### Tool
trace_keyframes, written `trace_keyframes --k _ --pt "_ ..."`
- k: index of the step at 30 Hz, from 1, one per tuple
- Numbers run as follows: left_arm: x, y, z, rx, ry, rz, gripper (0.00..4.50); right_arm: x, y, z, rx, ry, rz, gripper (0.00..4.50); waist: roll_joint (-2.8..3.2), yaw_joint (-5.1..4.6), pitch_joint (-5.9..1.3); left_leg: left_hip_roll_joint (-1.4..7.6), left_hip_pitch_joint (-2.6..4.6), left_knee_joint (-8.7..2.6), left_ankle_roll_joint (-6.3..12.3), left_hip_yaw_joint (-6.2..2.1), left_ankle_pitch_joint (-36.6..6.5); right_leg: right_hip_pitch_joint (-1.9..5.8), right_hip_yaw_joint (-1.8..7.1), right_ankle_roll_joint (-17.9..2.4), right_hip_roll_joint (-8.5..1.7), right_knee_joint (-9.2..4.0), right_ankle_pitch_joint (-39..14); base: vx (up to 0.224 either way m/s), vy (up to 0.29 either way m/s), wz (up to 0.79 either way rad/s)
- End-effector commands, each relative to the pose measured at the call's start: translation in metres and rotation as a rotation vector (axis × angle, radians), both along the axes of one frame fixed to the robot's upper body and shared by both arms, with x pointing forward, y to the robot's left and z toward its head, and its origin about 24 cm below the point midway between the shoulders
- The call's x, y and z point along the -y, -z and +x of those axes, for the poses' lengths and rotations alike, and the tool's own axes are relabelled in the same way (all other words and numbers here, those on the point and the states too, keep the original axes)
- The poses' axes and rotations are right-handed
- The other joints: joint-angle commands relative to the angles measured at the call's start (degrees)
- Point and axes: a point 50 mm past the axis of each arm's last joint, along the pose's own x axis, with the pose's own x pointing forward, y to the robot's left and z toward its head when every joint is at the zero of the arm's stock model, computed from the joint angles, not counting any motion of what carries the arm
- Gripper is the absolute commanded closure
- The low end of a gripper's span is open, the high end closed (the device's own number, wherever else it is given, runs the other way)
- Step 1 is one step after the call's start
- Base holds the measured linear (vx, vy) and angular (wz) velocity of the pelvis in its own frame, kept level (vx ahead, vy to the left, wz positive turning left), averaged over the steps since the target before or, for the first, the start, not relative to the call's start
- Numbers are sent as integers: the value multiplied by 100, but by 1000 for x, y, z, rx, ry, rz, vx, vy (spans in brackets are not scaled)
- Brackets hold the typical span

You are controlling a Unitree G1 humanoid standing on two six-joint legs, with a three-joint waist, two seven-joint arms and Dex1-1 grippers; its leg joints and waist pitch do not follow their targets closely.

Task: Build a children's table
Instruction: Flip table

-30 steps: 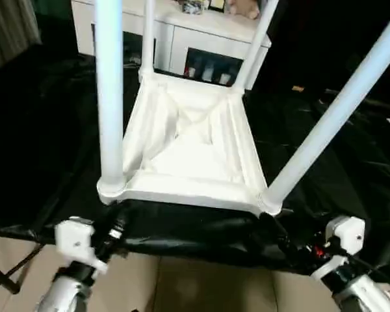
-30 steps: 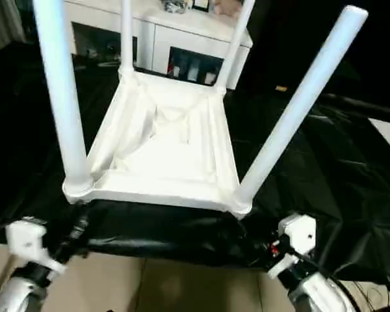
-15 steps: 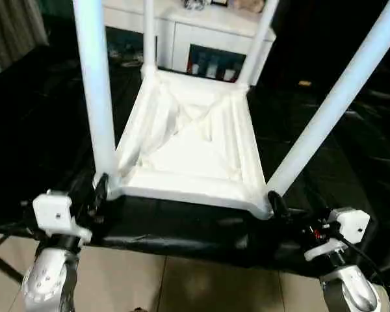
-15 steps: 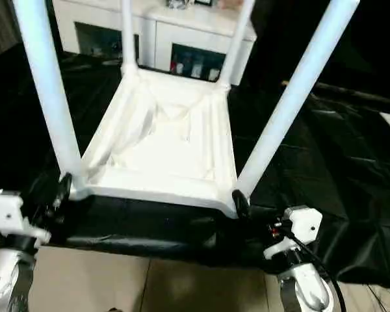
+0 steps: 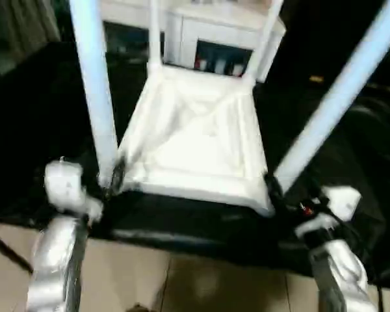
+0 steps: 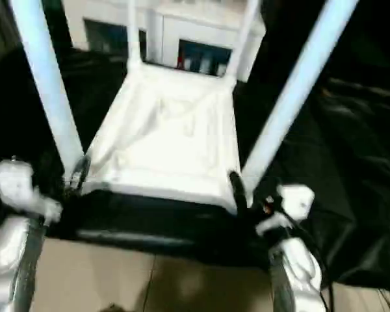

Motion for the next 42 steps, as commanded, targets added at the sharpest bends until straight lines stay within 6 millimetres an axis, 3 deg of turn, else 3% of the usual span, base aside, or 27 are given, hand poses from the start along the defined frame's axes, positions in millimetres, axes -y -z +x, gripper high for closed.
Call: trace_keyframes --k 1,2,6,10,15,22,33,35,36,39,42 --pt "3 9 4 -63 -11 3 44 3 3 1 -23 2 -8 0 61 -2 -196 764 99 -747 -219 -367 -1589 46 323 -1139 -545 -313 -473 0 0 0" --pt "2 7 7 -60 -18 6 41 2 3 1 -22 -4 -9 0 62 1 -233 763 128 -717 -171 -349 -1375 32 329 -1157 -539 -303 -300 0 0 0" --pt "6 0 19 -46 1 -14 3 1 2 6 -20 -6 -10 0 68 10 -256 772 137 -719 -39 -332 -1098 32 314 -1288 -508 -272 109 0 0 0" --pt "11 -3 21 -52 21 -9 1 3 2 8 -19 9 -4 0 78 22 -280 776 141 -694 101 -317 -855 49 304 -1415 -504 -234 400 0 0 0" --pt "20 3 24 -93 69 9 1 5 3 10 -31 11 6 0 97 29 -287 785 156 -704 102 -299 -994 42 299 -1481 -488 -238 299 0 0 0" --pt "19 8 23 -129 50 13 61 11 3 11 -33 50 35 54 93 50 -287 786 150 -719 -53 -289 -1196 41 316 -1445 -508 -264 86 0 0 0" --pt "29 16 32 -157 112 54 160 24 8 11 -60 166 64 152 100 111 -315 771 182 -704 -64 -260 -1008 22 310 -1419 -484 -251 214 0 0 0" --pt "32 15 38 -154 127 64 169 33 7 12 -59 249 64 165 85 131 -311 771 190 -710 -97 -257 -1065 14 312 -1398 -489 -265 111 0 0 0" --pt "34 15 41 -153 131 68 181 35 7 12 -57 267 68 177 103 149 -307 769 232 -713 -151 -239 -1204 -30 318 -1390 -490 -278 -37 0 0 0" --pt "38 13 52 -150 133 71 204 39 5 14 -47 309 70 196 100 149 -298 781 205 -733 -264 -229 -1357 -22 328 -1328 -502 -292 -205 0 0 0" --pt "42 12 65 -157 133 76 232 29 4 19 -40 252 61 220 129 145 -328 775 194 -730 -348 -218 -1339 -14 320 -1228 -495 -277 -166 0 0 0"
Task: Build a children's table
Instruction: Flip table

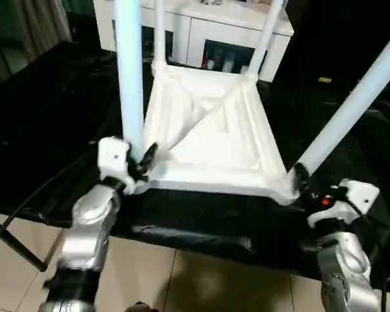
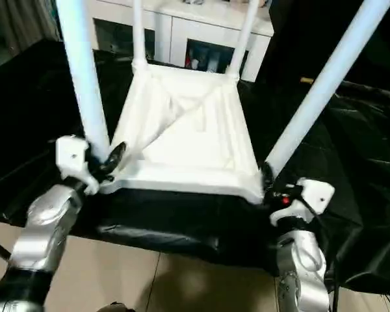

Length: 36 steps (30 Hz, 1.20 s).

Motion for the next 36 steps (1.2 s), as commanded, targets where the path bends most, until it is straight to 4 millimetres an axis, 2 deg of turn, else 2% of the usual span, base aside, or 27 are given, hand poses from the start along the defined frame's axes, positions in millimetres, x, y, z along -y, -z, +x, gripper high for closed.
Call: trace_keyframes --k 1,2,4,6,7,8,10,14,16,17,18,19,20,21,22,23,24,25,26,27,28,29,32,33,34,35,36 --pt "8 -4 7 13 19 0 236 -1 0 3 4 -2 -7 228 115 -38 -325 714 190 -688 -356 -333 -1453 22 306 -1211 -495 -311 -178 0 0 0" --pt "11 -3 10 8 29 -4 240 -6 -1 6 8 -27 -12 242 122 -40 -332 719 176 -685 -365 -341 -1461 39 308 -1225 -513 -306 -191 0 0 0" --pt "22 -1 13 -10 85 -14 244 -17 -3 10 20 -85 -33 260 85 -50 -338 725 173 -671 -323 -330 -1385 43 313 -1269 -530 -310 -174 0 0 0" --pt "31 -3 12 -16 136 -32 245 -23 -6 10 29 -119 -32 270 99 -38 -350 747 173 -649 -160 -320 -1095 54 308 -1367 -535 -278 113 0 0 0" --pt "34 -4 12 -17 156 -42 246 -26 -7 10 32 -137 -27 280 81 -39 -352 751 181 -640 -115 -310 -1011 47 305 -1394 -525 -271 207 0 0 0" --pt "39 -4 12 -21 175 -52 246 -28 -8 10 36 -154 -24 280 118 -30 -356 751 188 -629 -33 -303 -862 50 300 -1446 -515 -246 379 0 0 0" --pt "47 -5 12 -37 214 -78 246 -31 -8 9 32 -180 -36 310 125 -27 -333 751 185 -632 43 -300 -774 45 294 -1483 -498 -235 487 0 0 0" --pt "53 -4 11 -49 238 -70 246 -24 -7 6 15 -142 -51 347 108 -32 -266 753 164 -670 11 -301 -1149 42 311 -1474 -515 -288 71 0 0 0" --pt "51 -4 11 -49 225 -66 246 -19 -7 5 8 -104 -47 353 157 -29 -261 755 166 -683 -65 -315 -1333 35 318 -1439 -523 -304 -150 0 0 0" --pt "49 -4 11 -50 219 -68 246 -18 -7 5 8 -93 -46 353 130 -44 -253 756 165 -691 -113 -313 -1443 30 320 -1418 -520 -325 -266 0 0 0" --pt "49 -4 10 -50 218 -68 246 -17 -7 4 8 -93 -46 353 163 -51 -255 754 163 -697 -148 -319 -1467 27 322 -1410 -515 -327 -262 0 0 0" --pt "48 -3 10 -50 216 -68 246 -16 -7 4 10 -93 -47 353 221 -46 -262 754 167 -693 -168 -328 -1458 30 321 -1415 -515 -312 -216 0 0 0" --pt "48 -3 9 -52 216 -70 246 -15 -7 4 12 -93 -49 353 184 -61 -254 754 165 -694 -172 -316 -1483 28 322 -1419 -507 -326 -196 0 0 0" --pt "48 -2 8 -53 218 -74 246 -15 -7 3 14 -91 -56 353 203 -65 -275 751 162 -680 -149 -309 -1418 45 326 -1452 -517 -322 -155 0 0 0" --pt "50 1 6 -56 219 -73 246 -15 -7 1 18 -93 -64 353 179 -66 -297 755 149 -658 -63 -300 -1235 68 331 -1492 -536 -309 -47 0 0 0" --pt "50 1 6 -56 220 -73 246 -15 -8 1 18 -94 -66 327 191 -58 -294 753 144 -650 -7 -294 -1138 68 334 -1502 -539 -309 13 0 0 0" --pt "51 2 5 -59 224 -74 246 -17 -8 0 19 -106 -64 321 198 -58 -302 756 144 -637 92 -286 -954 68 331 -1524 -532 -292 170 0 0 0" --pt "50 3 6 -62 217 -74 246 -22 -9 -2 25 -145 -62 321 197 -61 -304 752 136 -631 144 -286 -881 73 328 -1536 -527 -284 236 0 0 0" --pt "50 3 6 -62 216 -74 246 -23 -9 -3 25 -148 -62 321 155 -60 -273 753 127 -628 258 -275 -849 66 331 -1531 -529 -292 211 0 0 0" --pt "49 4 6 -63 213 -74 246 -25 -8 -4 23 -170 -62 316 172 -66 -281 757 131 -625 316 -279 -811 63 328 -1529 -530 -291 166 0 0 0" --pt "47 2 7 -61 206 -65 246 -29 -9 -7 16 -201 -59 295 95 -65 -234 755 109 -631 390 -275 -837 55 335 -1503 -533 -306 4 0 0 0" --pt "47 2 7 -61 206 -65 246 -29 -9 -7 16 -201 -59 283 127 -50 -239 761 125 -630 403 -272 -854 45 335 -1493 -537 -313 -72 0 0 0" --pt "39 -2 11 -59 183 -54 246 -39 -9 -13 -16 -287 -43 252 97 -86 -167 768 115 -666 373 -265 -1035 -11 341 -1394 -506 -345 -415 0 0 0" --pt "36 -2 14 -72 173 -46 246 -42 -7 -15 -48 -317 -32 252 62 -98 -131 763 120 -673 354 -250 -1075 -39 351 -1347 -487 -364 -496 0 0 0" --pt "33 -2 17 -76 154 -32 246 -44 -4 -16 -97 -328 -28 240 142 -77 -70 745 137 -700 299 -257 -1245 -81 371 -1260 -460 -395 -744 0 0 0" --pt "31 -2 20 -79 142 -23 246 -44 -1 -16 -137 -328 -32 240 145 -90 -77 749 169 -708 231 -247 -1381 -105 380 -1232 -447 -413 -858 0 0 0" --pt "29 -2 22 -85 123 -32 246 -45 1 -16 -161 -327 -28 240 109 -119 -111 746 173 -711 76 -254 -1515 -86 388 -1209 -462 -411 -996 0 0 0"
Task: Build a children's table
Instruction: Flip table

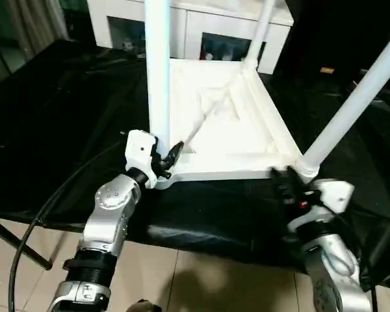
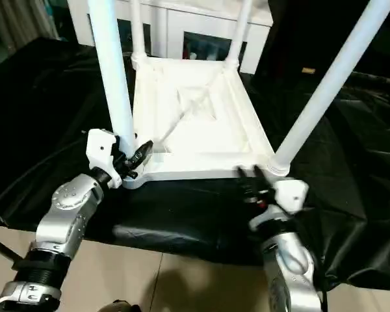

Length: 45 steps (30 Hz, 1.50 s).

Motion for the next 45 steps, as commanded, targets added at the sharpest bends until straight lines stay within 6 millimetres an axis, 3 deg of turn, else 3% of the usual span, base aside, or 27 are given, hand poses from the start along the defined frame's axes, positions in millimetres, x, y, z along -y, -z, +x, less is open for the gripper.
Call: trace_keyframes --k 1,3,4,5,7,8,9,10,11,12,14,15,17,19,21,23,24,28,33,34,36,37,40,45 --pt "-4 6 3 -49 -46 -27 246 1 3 -2 -50 5 -1 240 17 -71 -223 711 193 -660 -10 -382 -1538 14 315 -1179 -480 -414 -999 0 0 0" --pt "-5 6 4 -54 -60 -34 246 0 4 -2 -62 8 -2 240 2 -105 -201 714 166 -678 -102 -388 -1644 2 321 -1131 -498 -432 -1105 0 0 0" --pt "-5 3 5 -48 -72 -63 246 0 6 -2 -96 28 10 240 -23 -121 -309 723 187 -650 -130 -392 -1579 51 318 -1165 -515 -408 -1032 0 0 0" --pt "-1 -4 7 -27 -68 -116 246 -1 7 1 -126 46 35 240 10 -133 -283 723 180 -653 -117 -388 -1433 23 322 -1233 -512 -402 -843 0 0 0" --pt "1 -9 8 -11 -61 -152 246 -2 8 3 -148 56 52 240 -4 -130 -298 716 164 -627 -35 -366 -1196 40 324 -1305 -517 -376 -509 0 0 0" --pt "6 -17 9 11 -40 -223 246 -4 10 8 -177 81 73 240 26 -111 -254 705 152 -612 84 -354 -940 23 327 -1356 -520 -349 -158 0 0 0" --pt "11 -22 11 18 -22 -273 246 -6 12 13 -202 96 101 240 175 -87 -260 690 150 -613 103 -368 -854 31 327 -1404 -514 -318 26 0 0 0" --pt "14 -26 11 19 0 -317 246 -7 14 17 -226 115 122 240 52 -140 -294 692 147 -603 152 -351 -788 53 310 -1515 -491 -297 214 0 0 0" --pt "18 -28 11 21 26 -356 246 -9 14 22 -243 129 141 240 51 -94 -372 664 174 -509 326 -306 -346 68 307 -1655 -507 -230 731 0 0 0" --pt "18 -28 11 21 26 -356 246 -9 14 22 -243 129 141 240 61 -75 -337 640 120 -484 562 -262 -77 56 316 -1756 -512 -206 1074 0 0 0" --pt "26 -30 8 21 76 -379 246 -15 10 30 -246 127 236 205 68 -8 -345 652 121 -466 714 -244 -118 59 316 -1796 -534 -208 973 0 0 0" --pt "31 -31 5 24 103 -398 246 -18 8 36 -247 128 322 205 -11 4 -393 671 129 -460 756 -236 -194 81 305 -1848 -550 -203 803 0 0 0" --pt "36 -32 2 29 130 -419 246 -20 7 41 -247 131 393 179 76 58 -365 676 129 -463 740 -244 -154 50 292 -1849 -540 -197 669 0 0 0" --pt "48 -33 -6 22 176 -446 246 -23 4 51 -250 140 512 168 -25 45 -351 703 147 -476 790 -237 -60 36 269 -1819 -481 -168 644 0 0 0" --pt "52 -32 -10 22 191 -426 246 -25 -3 55 -213 125 573 148 22 84 -345 682 130 -455 840 -209 67 26 278 -1748 -484 -168 642 0 0 0" --pt "53 -31 -11 20 193 -426 246 -28 -8 57 -185 95 606 125 23 81 -362 682 128 -463 823 -224 71 46 268 -1708 -488 -168 627 0 0 0" --pt "53 -30 -12 17 192 -424 246 -31 -13 57 -167 65 626 118 -32 70 -378 675 123 -446 845 -219 150 59 267 -1700 -487 -158 720 0 0 0" --pt "53 -32 -13 29 202 -416 246 -35 -15 51 -164 0 618 91 -46 72 -361 668 109 -447 834 -214 70 56 275 -1655 -500 -183 550 0 0 0" --pt "51 -33 -15 48 237 -365 246 -25 -18 34 -133 -48 601 48 -11 124 -387 681 149 -431 888 -222 232 35 266 -1557 -466 -158 684 0 0 0" --pt "51 -33 -15 49 241 -360 246 -21 -19 31 -117 -57 603 31 60 172 -394 681 157 -434 803 -223 153 31 270 -1562 -471 -163 594 0 0 0" --pt "53 -35 -17 56 272 -376 246 -17 -18 27 -103 -52 619 15 27 192 -391 686 153 -451 711 -220 32 31 272 -1565 -468 -173 538 0 0 0" --pt "55 -36 -17 56 284 -377 246 -15 -17 28 -108 -38 621 6 79 203 -389 681 147 -455 672 -226 -2 31 273 -1574 -473 -169 529 0 0 0" --pt "59 -39 -17 57 312 -387 246 -13 -12 34 -149 30 612 0 56 177 -384 675 154 -490 449 -223 -227 29 274 -1595 -475 -197 314 0 0 0" --pt "63 -39 -20 58 329 -386 246 -12 -16 35 -144 47 683 0 58 189 -409 672 158 -489 354 -220 -314 42 276 -1522 -481 -204 278 0 0 0"
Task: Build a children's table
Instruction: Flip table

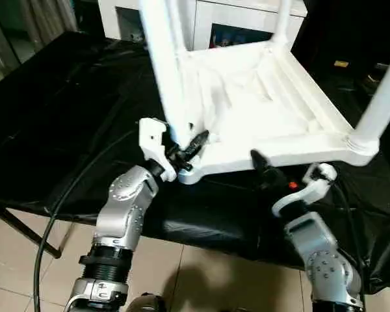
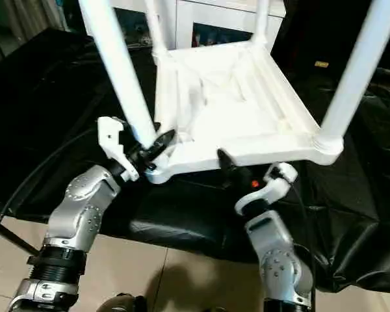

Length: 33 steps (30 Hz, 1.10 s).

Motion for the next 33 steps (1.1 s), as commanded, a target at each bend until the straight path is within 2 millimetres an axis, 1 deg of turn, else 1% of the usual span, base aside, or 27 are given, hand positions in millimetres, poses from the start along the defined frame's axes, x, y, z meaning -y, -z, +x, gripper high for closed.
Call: trace_keyframes --k 1,3,4,5,7,8,9,10,11,12,15,16,17,19,20,21,22,23,25,27,29,31,33 --pt "17 -17 -5 50 92 -129 246 -1 -4 0 9 10 45 0 -16 -24 -475 659 241 -465 310 -299 -380 187 254 -1458 -469 -276 344 0 0 0" --pt "18 -17 -7 53 101 -130 246 1 -5 2 5 29 58 0 -22 -24 -486 654 229 -450 351 -297 -266 191 250 -1474 -465 -259 490 0 0 0" --pt "19 -17 -7 55 108 -130 246 4 -4 6 -5 63 75 0 -18 -18 -514 653 238 -439 358 -296 -220 200 246 -1483 -466 -249 532 0 0 0" --pt "19 -17 -8 55 109 -130 246 5 -4 6 -7 68 77 0 -24 -22 -517 645 235 -431 383 -292 -142 197 243 -1501 -461 -240 592 0 0 0" --pt "19 -16 -8 55 110 -130 246 13 -3 12 -29 140 121 0 -24 -23 -532 640 236 -418 398 -284 -105 196 242 -1543 -470 -227 602 0 0 0" --pt "19 -15 -8 55 110 -126 246 20 -5 19 -35 189 181 0 -32 -21 -546 638 249 -410 397 -273 -113 189 242 -1557 -462 -229 580 0 0 0" --pt "20 -15 -9 55 111 -125 246 22 -7 22 -33 206 206 0 -38 -22 -549 633 237 -401 397 -264 -140 186 244 -1572 -470 -228 536 0 0 0" --pt "20 -15 -9 55 112 -125 246 23 -8 23 -32 217 221 0 -31 -11 -545 636 239 -398 393 -263 -148 183 245 -1566 -475 -227 522 0 0 0" --pt "20 -15 -9 55 112 -125 246 25 -9 25 -34 228 240 0 -46 -13 -552 632 233 -394 410 -261 -105 191 240 -1550 -457 -219 563 0 0 0" --pt "20 -15 -9 55 112 -125 246 25 -9 26 -33 228 243 0 -44 -11 -558 632 235 -388 424 -265 -68 198 239 -1544 -461 -208 606 0 0 0" --pt "21 -14 -9 55 109 -125 246 28 -13 33 -22 230 239 0 -84 -24 -558 618 212 -378 453 -250 -103 203 238 -1516 -455 -217 514 0 0 0" --pt "21 -14 -10 56 108 -124 246 28 -13 34 -22 228 235 0 -74 -21 -555 619 212 -379 447 -251 -127 201 241 -1512 -462 -219 465 0 0 0" --pt "20 -13 -10 57 107 -123 246 29 -13 35 -22 225 226 0 -93 -13 -549 619 213 -379 435 -244 -188 198 244 -1485 -461 -235 348 0 0 0" --pt "19 -12 -10 58 104 -121 246 31 -14 37 -20 227 227 0 -78 -14 -548 623 212 -390 392 -252 -266 193 242 -1428 -455 -244 193 0 0 0" --pt "18 -12 -10 59 101 -119 246 32 -14 38 -20 229 234 17 -79 -18 -547 624 214 -393 379 -251 -299 187 241 -1421 -451 -247 150 0 0 0" --pt "17 -12 -10 60 100 -117 246 33 -14 38 -23 223 230 17 -107 -15 -550 619 212 -388 372 -248 -306 191 241 -1403 -453 -248 107 0 0 0" --pt "17 -12 -11 60 99 -117 246 33 -13 39 -26 216 221 35 -101 -12 -548 616 208 -388 370 -247 -312 190 243 -1395 -456 -253 86 0 0 0" --pt "17 -12 -11 61 99 -116 246 33 -13 39 -27 212 217 35 -112 -7 -547 616 204 -385 369 -245 -313 192 245 -1379 -459 -256 66 0 0 0" --pt "17 -12 -11 63 100 -115 246 33 -12 40 -30 207 229 47 -112 -14 -551 614 198 -383 381 -248 -295 192 241 -1371 -452 -251 67 0 0 0" --pt "17 -12 -11 63 101 -115 246 34 -11 41 -34 210 229 76 -114 -11 -554 611 194 -378 406 -246 -266 186 239 -1363 -447 -246 99 0 0 0" --pt "18 -12 -11 64 102 -115 246 34 -11 41 -37 210 227 85 -113 -7 -561 612 199 -374 416 -245 -247 185 237 -1370 -448 -243 106 0 0 0" --pt "19 -12 -11 65 106 -117 246 35 -10 41 -41 213 229 113 -114 -6 -566 610 194 -367 455 -247 -169 184 234 -1384 -439 -229 200 0 0 0" --pt "19 -12 -11 66 107 -117 246 35 -9 41 -45 219 240 124 -115 -4 -567 607 197 -362 471 -242 -172 182 234 -1398 -441 -232 200 0 0 0"
